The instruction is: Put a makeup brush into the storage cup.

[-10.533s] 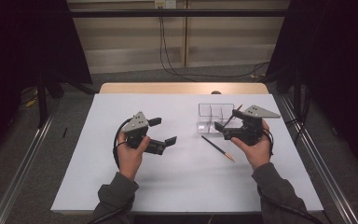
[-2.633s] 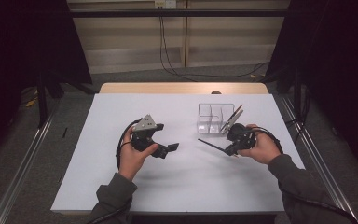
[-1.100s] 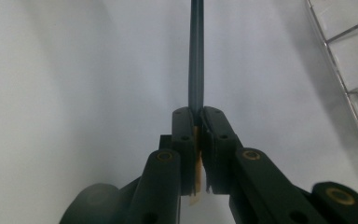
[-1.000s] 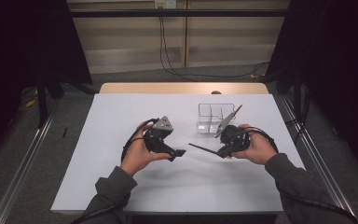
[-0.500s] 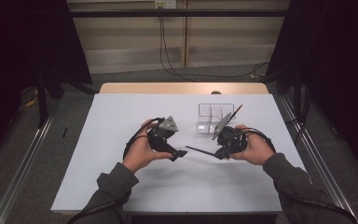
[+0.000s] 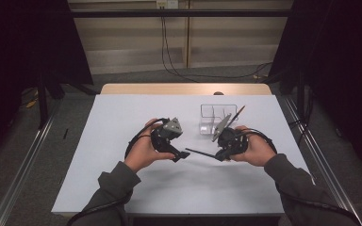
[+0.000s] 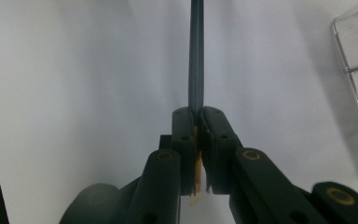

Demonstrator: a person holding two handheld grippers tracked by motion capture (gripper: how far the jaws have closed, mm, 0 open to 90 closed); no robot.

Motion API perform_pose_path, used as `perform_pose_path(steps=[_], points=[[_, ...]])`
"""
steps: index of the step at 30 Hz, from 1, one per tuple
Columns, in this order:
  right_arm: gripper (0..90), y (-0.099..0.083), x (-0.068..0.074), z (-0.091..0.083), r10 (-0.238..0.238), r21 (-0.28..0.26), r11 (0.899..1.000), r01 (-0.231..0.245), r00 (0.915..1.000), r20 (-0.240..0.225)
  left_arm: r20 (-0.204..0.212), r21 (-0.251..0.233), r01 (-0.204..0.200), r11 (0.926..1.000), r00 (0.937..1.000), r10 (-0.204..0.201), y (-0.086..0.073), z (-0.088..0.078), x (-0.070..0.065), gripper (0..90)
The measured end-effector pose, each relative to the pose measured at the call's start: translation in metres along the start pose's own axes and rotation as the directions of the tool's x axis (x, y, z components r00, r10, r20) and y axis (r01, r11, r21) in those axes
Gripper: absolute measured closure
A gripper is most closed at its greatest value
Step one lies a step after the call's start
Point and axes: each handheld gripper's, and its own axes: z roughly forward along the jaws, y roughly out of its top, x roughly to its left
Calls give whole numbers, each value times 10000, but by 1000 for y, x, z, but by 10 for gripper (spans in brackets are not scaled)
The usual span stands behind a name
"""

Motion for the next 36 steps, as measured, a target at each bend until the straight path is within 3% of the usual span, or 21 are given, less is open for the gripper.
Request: perform_pose_path(steps=[3,7,11,13,15,21,26,36], points=[[846,1,0,-1,-124,-14,9999,124,9999,-49,10,-6,28,10000,10000,-28,1,2,-2,214],[846,3,1,-2,-27,-29,10000,27,10000,-2,229,97,-320,9994,9992,317,2,4,-3,268],[846,4,3,-3,-187,-69,9998,186,9998,-46,255,342,-441,9984,9987,432,3,6,-4,333],[845,5,4,-3,-236,-46,9997,236,9997,-61,221,493,-692,9964,9974,682,4,7,-5,350],[846,6,5,-4,-390,-37,9992,389,9992,-88,184,420,-782,9961,9968,775,4,8,-6,365],[846,9,7,-3,-465,-93,9989,463,9988,-179,216,498,-897,9947,9958,887,4,8,-7,462],[845,11,9,-3,-593,-150,9981,591,9981,-159,259,853,-1021,9911,9946,1003,5,8,-8,536],[846,13,10,-7,-698,-238,9973,694,9974,-157,495,820,-1280,9884,9910,1243,5,12,-9,669]])
